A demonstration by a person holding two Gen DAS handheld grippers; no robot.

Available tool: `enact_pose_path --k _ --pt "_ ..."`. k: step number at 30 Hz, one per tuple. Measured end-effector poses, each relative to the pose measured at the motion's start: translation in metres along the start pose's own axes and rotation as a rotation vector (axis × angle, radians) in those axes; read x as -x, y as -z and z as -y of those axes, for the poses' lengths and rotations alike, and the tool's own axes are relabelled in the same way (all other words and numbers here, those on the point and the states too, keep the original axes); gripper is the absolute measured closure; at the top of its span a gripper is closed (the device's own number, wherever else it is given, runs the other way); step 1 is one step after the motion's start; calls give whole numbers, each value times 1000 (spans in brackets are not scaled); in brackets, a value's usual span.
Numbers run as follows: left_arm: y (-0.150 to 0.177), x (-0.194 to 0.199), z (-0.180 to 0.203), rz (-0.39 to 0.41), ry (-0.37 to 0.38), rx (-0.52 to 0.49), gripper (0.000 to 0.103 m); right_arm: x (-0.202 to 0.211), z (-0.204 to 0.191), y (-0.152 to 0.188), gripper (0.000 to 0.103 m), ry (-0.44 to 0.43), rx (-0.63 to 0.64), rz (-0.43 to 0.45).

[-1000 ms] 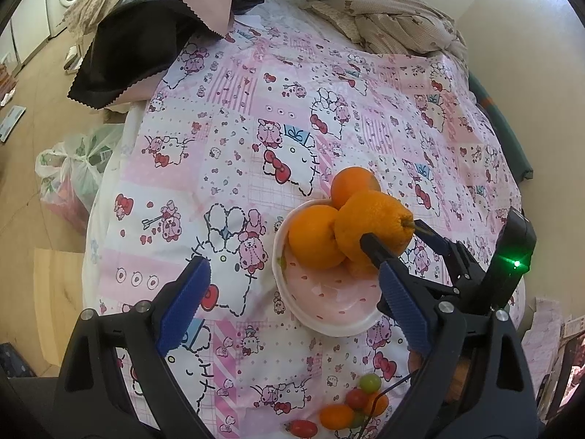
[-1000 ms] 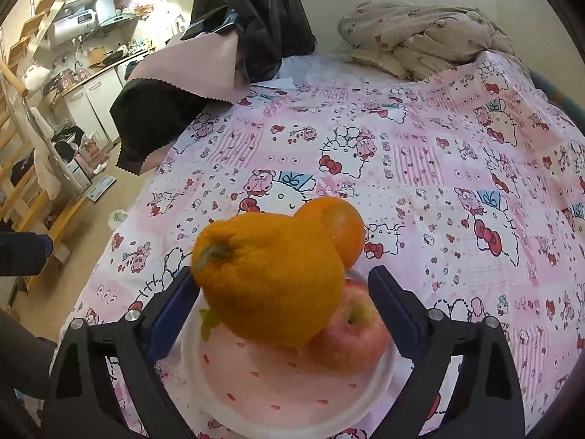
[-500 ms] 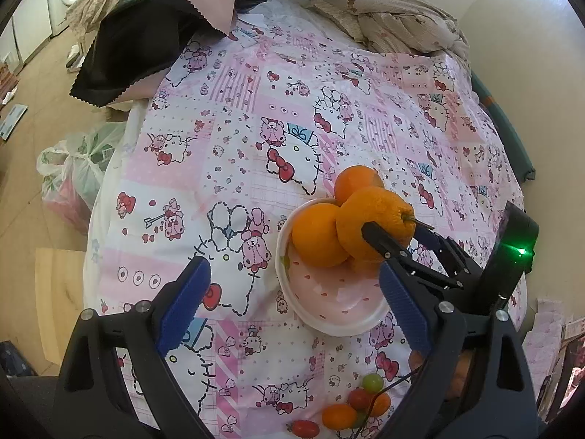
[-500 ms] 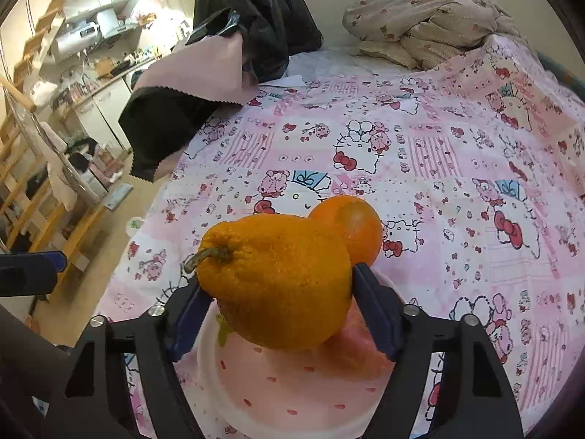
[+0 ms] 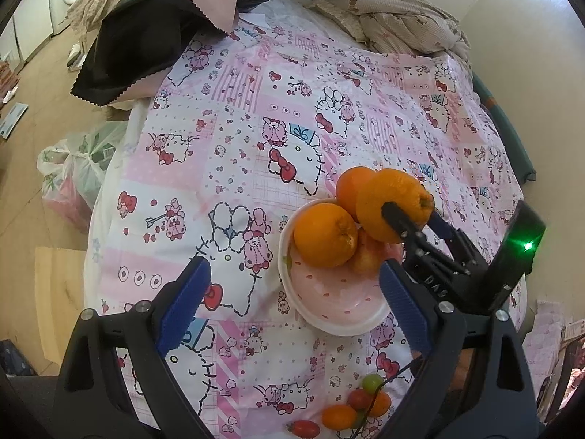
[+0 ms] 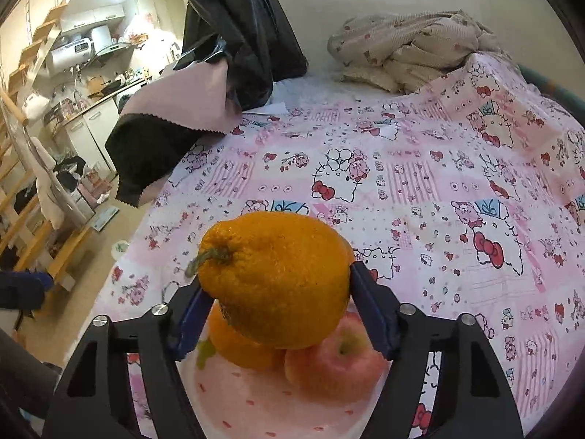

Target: Organize fruits

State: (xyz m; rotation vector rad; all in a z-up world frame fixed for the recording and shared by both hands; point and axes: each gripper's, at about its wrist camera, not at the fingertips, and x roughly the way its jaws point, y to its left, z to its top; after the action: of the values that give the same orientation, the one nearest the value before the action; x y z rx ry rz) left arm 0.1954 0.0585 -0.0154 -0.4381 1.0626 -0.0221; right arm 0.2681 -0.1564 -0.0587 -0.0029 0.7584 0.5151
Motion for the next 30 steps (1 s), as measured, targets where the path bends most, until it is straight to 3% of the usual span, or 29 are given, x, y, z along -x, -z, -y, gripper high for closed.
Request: enact_pose_path --k 4,14,19,30 --pt "0 -1 0 0 1 -5 12 -5 2 8 18 -10 -25 -44" --pt "-1 1 -1 2 1 0 12 -6 0 10 16 -19 -29 -70" --pt "-1 2 1 6 5 -6 12 -6 -2 11 6 -11 -23 -76" --pt "-1 3 1 4 7 -5 12 -6 -5 14 6 -23 -21 -85"
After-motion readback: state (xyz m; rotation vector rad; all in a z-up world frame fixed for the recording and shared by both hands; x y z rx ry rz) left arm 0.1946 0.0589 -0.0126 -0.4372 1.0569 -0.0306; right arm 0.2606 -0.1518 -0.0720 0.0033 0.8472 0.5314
